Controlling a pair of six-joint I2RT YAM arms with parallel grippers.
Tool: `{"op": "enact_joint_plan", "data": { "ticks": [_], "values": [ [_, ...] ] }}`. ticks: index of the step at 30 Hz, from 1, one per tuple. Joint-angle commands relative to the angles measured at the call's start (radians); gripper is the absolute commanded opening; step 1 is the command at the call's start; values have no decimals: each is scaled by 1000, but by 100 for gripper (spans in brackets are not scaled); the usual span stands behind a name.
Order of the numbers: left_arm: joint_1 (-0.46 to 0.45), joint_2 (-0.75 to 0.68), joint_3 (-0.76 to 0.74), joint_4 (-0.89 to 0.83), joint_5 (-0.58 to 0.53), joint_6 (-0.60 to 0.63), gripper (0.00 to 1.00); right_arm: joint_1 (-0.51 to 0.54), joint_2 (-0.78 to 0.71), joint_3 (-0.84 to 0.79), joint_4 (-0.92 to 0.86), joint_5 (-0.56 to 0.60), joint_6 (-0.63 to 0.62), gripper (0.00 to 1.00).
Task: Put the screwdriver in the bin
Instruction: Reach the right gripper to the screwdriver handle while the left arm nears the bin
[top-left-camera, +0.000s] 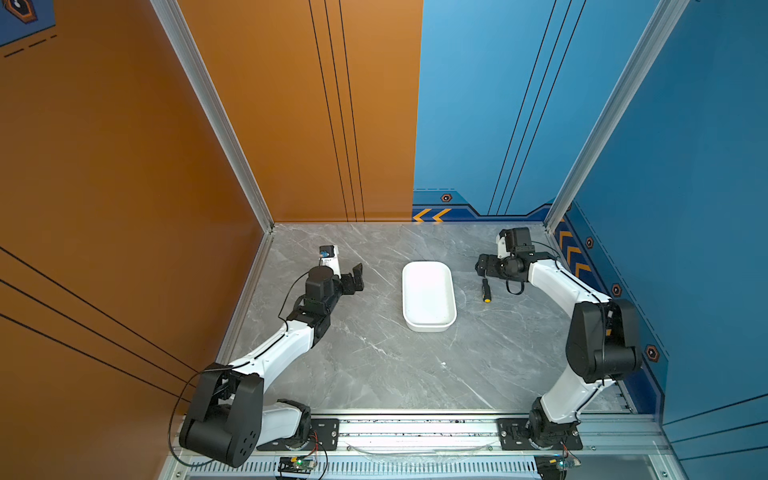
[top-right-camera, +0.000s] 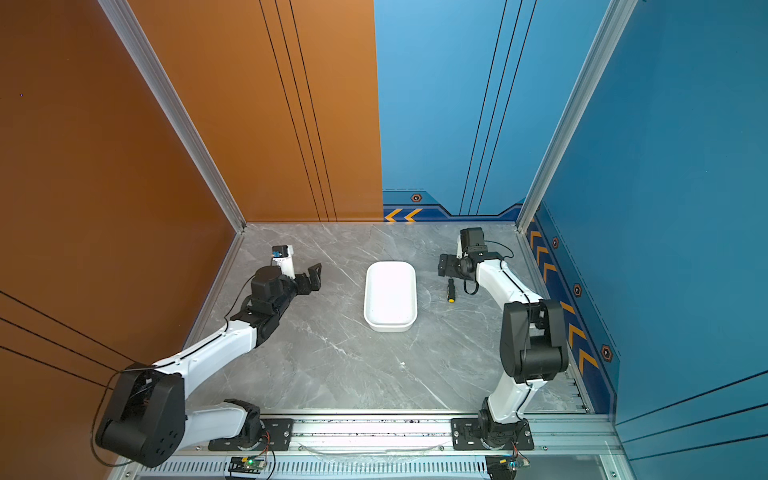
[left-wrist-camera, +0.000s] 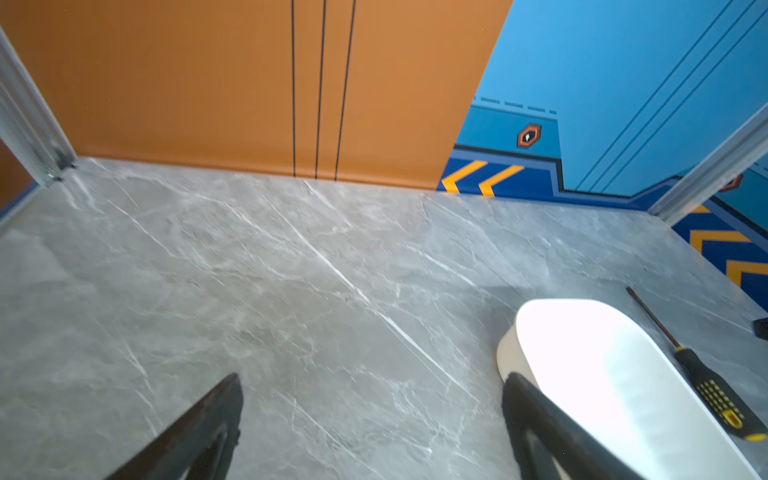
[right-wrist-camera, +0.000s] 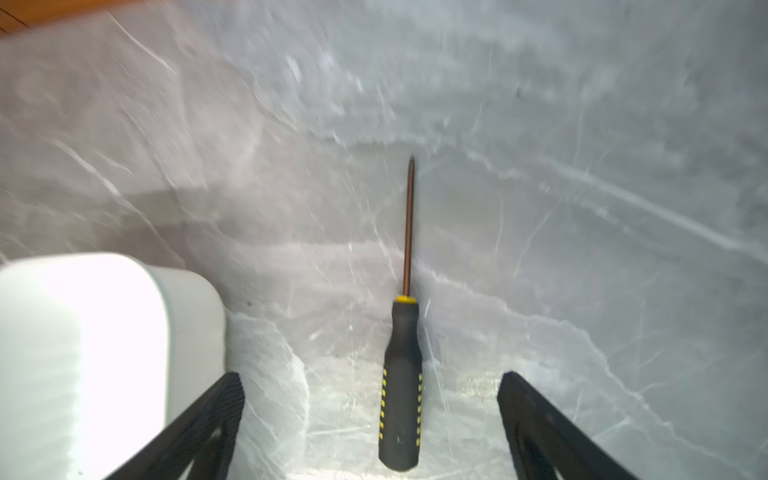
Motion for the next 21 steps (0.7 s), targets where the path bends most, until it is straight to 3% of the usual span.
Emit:
{"op": "enact_joint_plan", "data": {
  "ticks": [1, 5, 11, 21],
  "values": [
    [-7, 37, 27, -46, 83, -112, 98, 0, 30, 54, -175, 9, 28, 91],
    [-11, 94, 47, -44, 240, -183, 98, 2, 83, 92, -208, 18, 20, 89],
    [-12, 138, -6, 104, 423, -200, 98, 19, 147, 127, -250, 16, 10, 82],
    [-5, 189, -52, 172, 582, -225, 98, 47, 167, 108, -267, 64, 31, 79]
  ]
}}
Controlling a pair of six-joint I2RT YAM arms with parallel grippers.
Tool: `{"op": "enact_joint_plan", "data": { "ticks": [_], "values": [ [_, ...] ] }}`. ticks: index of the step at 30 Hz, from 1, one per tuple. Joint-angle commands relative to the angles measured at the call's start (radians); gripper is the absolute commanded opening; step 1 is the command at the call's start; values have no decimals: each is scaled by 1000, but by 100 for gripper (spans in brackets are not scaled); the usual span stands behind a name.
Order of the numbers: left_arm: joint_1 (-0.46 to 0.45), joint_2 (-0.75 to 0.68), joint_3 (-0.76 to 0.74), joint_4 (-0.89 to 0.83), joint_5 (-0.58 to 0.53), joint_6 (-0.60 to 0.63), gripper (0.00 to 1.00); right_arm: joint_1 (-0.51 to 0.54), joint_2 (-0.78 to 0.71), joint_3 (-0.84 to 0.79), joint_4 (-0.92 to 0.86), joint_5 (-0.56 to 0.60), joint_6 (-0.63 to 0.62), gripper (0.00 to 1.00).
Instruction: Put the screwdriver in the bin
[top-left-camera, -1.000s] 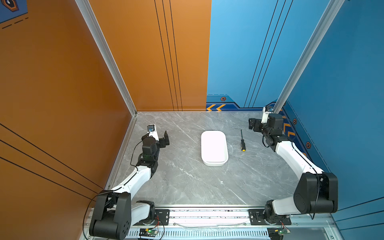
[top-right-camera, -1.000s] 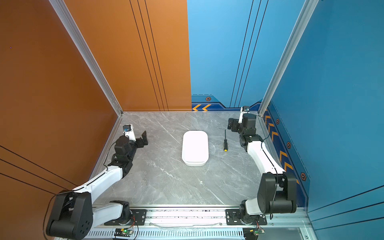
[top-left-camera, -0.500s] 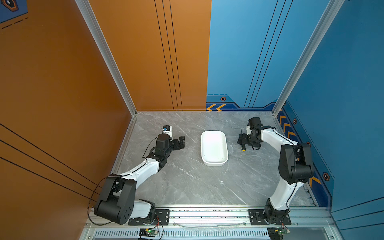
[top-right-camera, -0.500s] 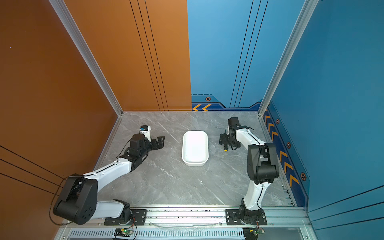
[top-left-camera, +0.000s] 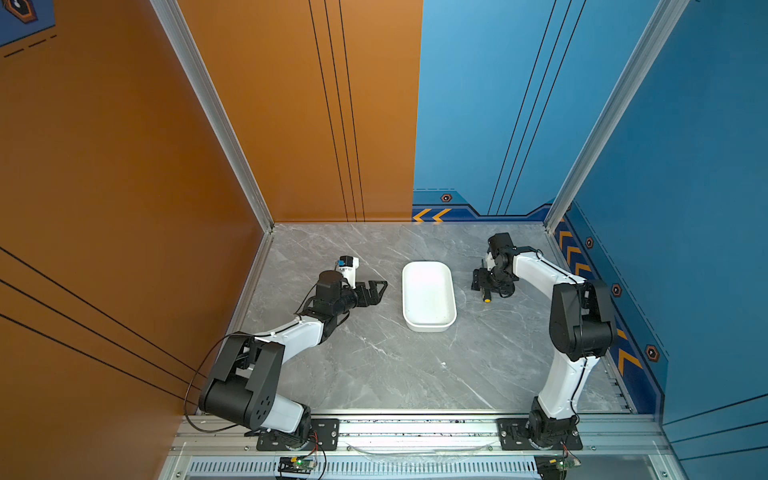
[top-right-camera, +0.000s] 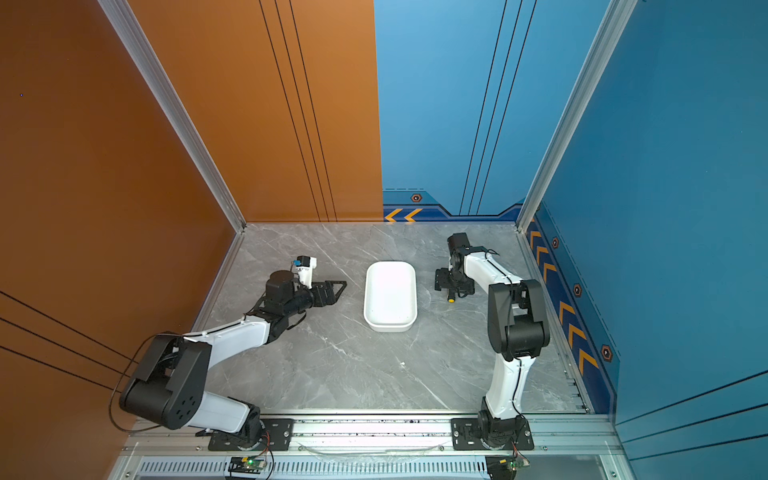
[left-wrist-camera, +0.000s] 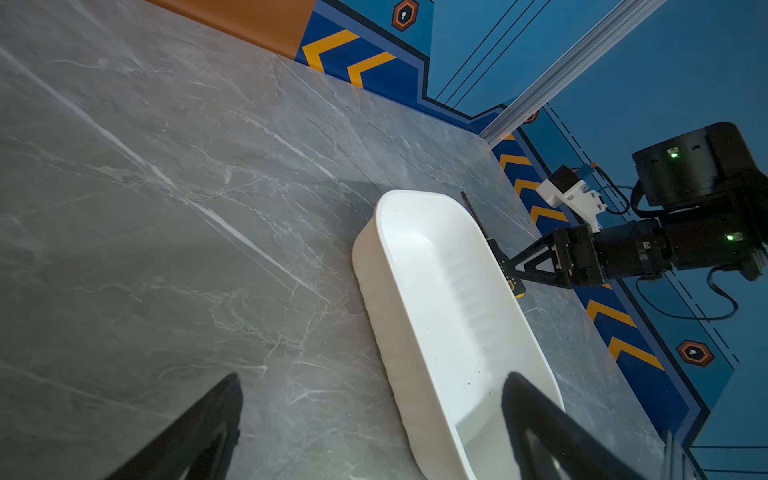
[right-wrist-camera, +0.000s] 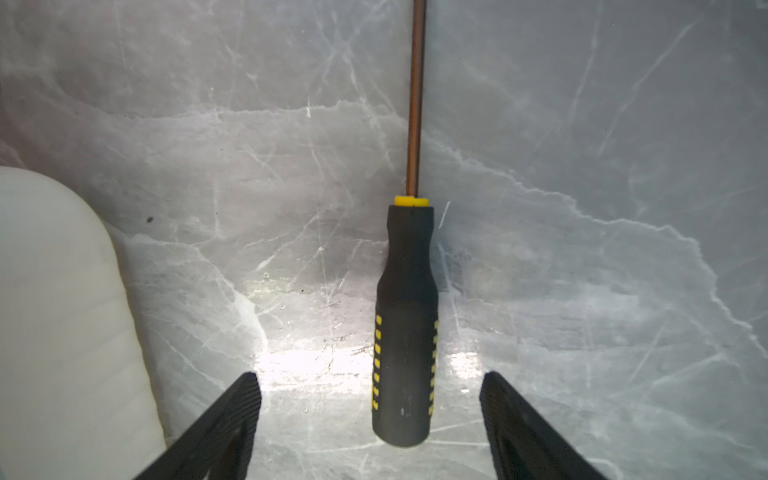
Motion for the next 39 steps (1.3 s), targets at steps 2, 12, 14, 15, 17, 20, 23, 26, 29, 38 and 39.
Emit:
{"op": "enact_joint_plan", "data": {
  "ticks": [2, 12, 14, 15, 17, 20, 23, 26, 29, 38, 39],
  "values": [
    [-2, 27, -25, 46, 105, -14, 99, 3, 33, 3, -54, 34, 19, 75],
    [-1, 4, -70, 46, 137, -13, 98, 3, 73, 34, -67, 29, 27, 64],
    [-2, 5, -72, 38, 144, -15, 98, 1, 80, 43, -67, 32, 26, 64],
    [-2, 5, -71, 31, 143, -13, 98, 1, 84, 50, -67, 34, 25, 64],
    [-4, 4, -66, 8, 145, -5, 98, 0, 92, 61, -71, 30, 24, 63],
    [-10, -7, -43, -69, 139, 19, 98, 0, 104, 79, -75, 22, 19, 57],
    [-18, -18, -11, -175, 114, 61, 98, 1, 127, 95, -94, 27, 15, 49],
    [-21, -28, 1, -228, 108, 84, 98, 1, 134, 90, -95, 32, 17, 43],
    [-22, -35, 0, -230, 117, 86, 98, 2, 134, 85, -94, 27, 19, 29],
    [-25, -35, -1, -230, 116, 81, 98, 7, 82, 66, -94, 40, 19, 0],
    [-25, -36, -1, -230, 116, 82, 98, 9, 66, 61, -94, 34, 22, 0]
  ]
}}
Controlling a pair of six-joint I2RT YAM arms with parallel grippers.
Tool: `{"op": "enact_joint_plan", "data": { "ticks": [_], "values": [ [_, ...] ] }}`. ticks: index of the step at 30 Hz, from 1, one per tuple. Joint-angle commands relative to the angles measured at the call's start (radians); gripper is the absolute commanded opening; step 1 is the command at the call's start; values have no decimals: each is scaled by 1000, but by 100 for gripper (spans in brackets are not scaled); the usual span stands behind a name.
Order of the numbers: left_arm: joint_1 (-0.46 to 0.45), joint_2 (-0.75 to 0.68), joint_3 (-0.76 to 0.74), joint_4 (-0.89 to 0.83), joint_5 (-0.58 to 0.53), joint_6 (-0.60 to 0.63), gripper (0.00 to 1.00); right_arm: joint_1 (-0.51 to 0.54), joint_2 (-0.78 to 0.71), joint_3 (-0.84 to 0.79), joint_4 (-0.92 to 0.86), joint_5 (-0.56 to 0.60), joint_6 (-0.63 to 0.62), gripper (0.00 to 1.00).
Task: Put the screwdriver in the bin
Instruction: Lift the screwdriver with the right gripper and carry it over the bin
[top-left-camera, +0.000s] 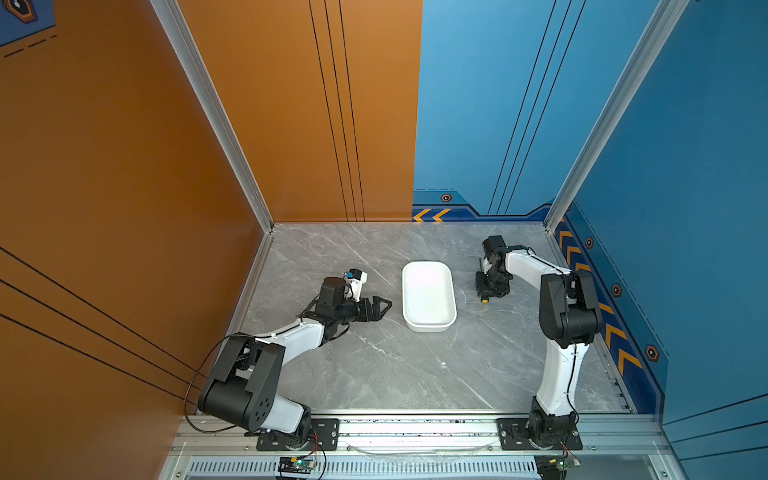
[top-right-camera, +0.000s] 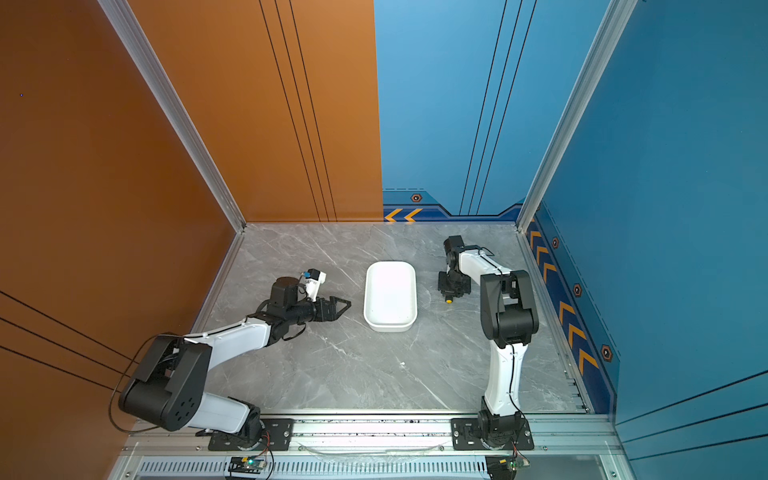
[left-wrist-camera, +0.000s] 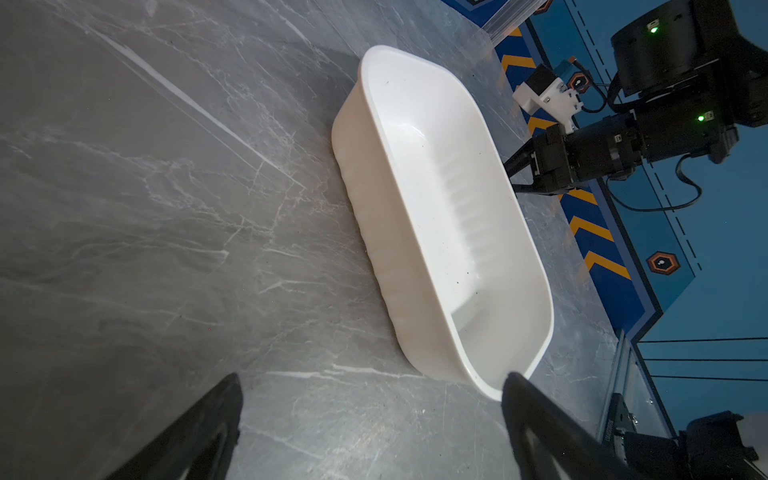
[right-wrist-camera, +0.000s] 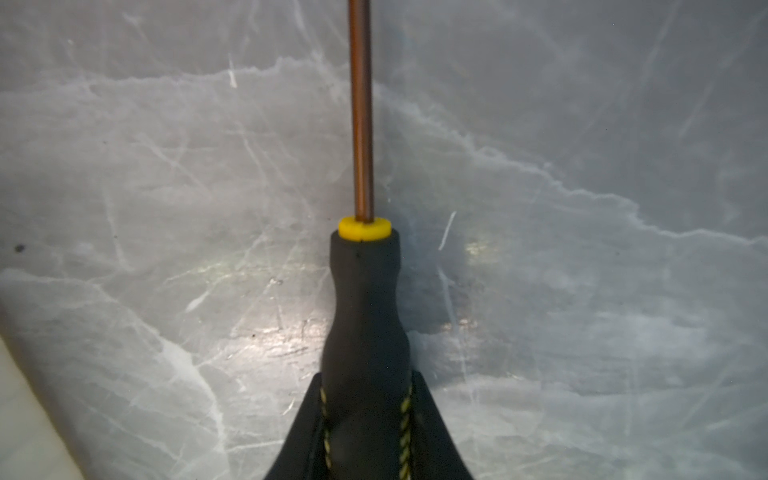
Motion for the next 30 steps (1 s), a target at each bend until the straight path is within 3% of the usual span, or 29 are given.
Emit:
{"op": "enact_joint_plan", "data": {
  "ticks": [1, 7, 13, 21, 30],
  "values": [
    [-6, -20, 19, -16, 5, 21, 98, 9, -78, -20, -34, 8, 9, 0],
    [-6, -17, 19, -16, 10, 34, 98, 65, -237, -45, -42, -25, 68, 0],
    [-6, -1, 22, -16, 18, 53, 98, 243, -344, -17, -47, -30, 185, 0],
    [-6, 9, 37, -17, 39, 54, 98, 453, -308, 23, -39, 82, 330, 0],
    [-6, 7, 43, -16, 48, 55, 98, 537, -178, 39, -8, 118, 398, 1]
  ]
}}
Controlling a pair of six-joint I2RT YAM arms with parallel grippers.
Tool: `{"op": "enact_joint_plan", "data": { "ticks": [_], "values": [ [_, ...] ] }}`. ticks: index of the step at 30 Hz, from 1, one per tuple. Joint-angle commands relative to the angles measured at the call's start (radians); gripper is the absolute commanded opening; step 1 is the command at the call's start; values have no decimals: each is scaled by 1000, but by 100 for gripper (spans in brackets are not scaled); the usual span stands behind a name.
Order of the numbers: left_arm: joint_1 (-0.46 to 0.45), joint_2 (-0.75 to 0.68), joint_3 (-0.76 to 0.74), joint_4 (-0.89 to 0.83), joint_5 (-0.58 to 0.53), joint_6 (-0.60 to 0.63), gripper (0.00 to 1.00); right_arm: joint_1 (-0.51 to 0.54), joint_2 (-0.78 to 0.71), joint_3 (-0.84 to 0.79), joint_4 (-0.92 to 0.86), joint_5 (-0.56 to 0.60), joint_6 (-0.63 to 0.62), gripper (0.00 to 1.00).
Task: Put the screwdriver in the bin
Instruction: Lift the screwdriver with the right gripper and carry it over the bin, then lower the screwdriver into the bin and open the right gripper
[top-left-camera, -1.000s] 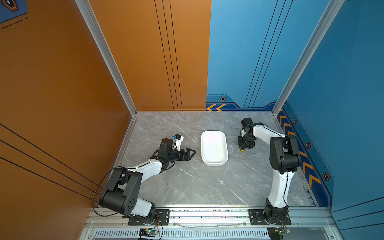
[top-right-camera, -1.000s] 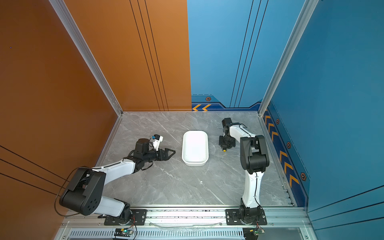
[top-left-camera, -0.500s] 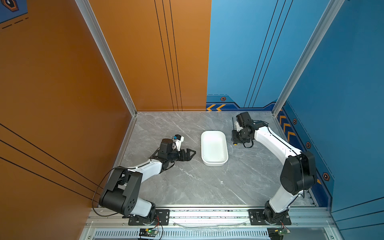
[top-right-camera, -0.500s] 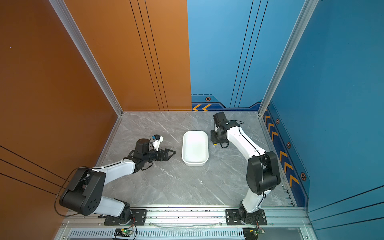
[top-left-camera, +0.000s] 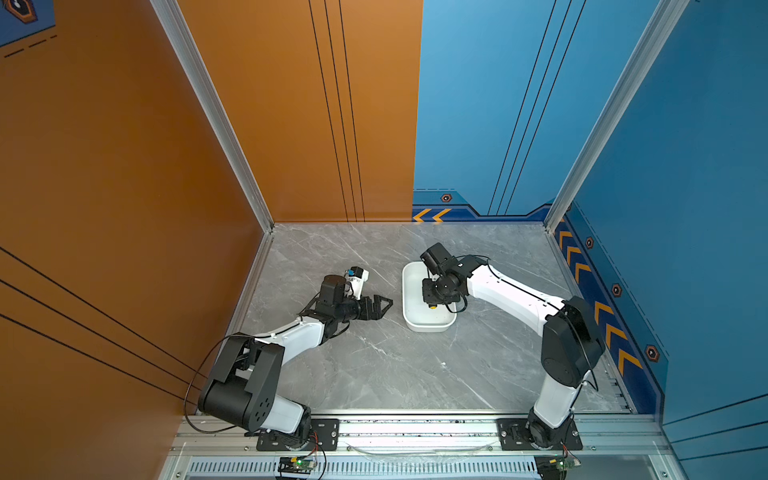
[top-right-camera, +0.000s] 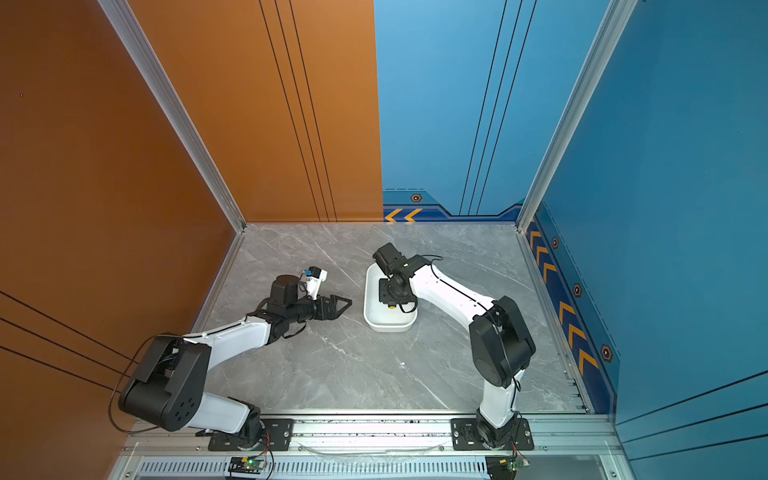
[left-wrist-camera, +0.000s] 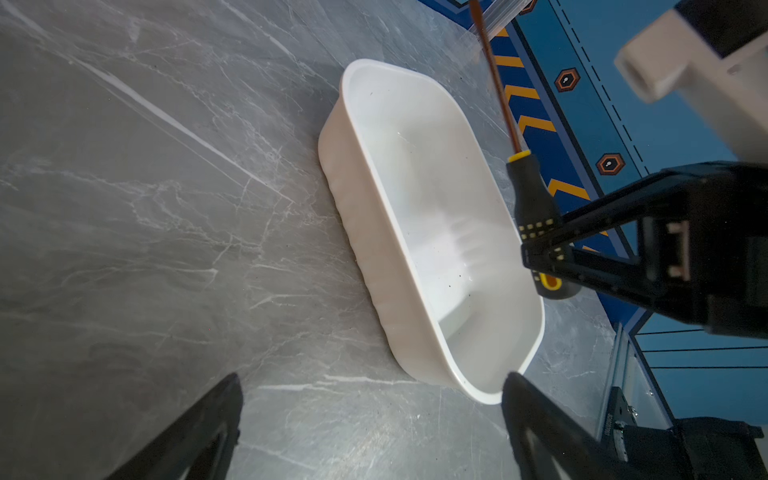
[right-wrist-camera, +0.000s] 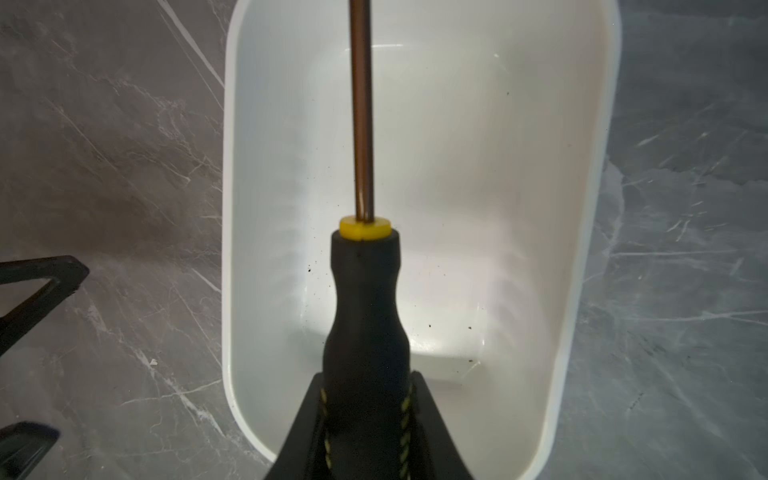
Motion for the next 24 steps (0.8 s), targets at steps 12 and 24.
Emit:
{"op": "enact_joint_plan", "data": {
  "ticks": [12, 24],
  "values": [
    [-1, -50, 20, -130, -18, 94, 98, -14, 163, 62, 50, 8, 48, 3],
    [4, -57, 23, -151, -33, 103, 98, 1, 152, 28, 62, 14, 57, 3]
  ]
}}
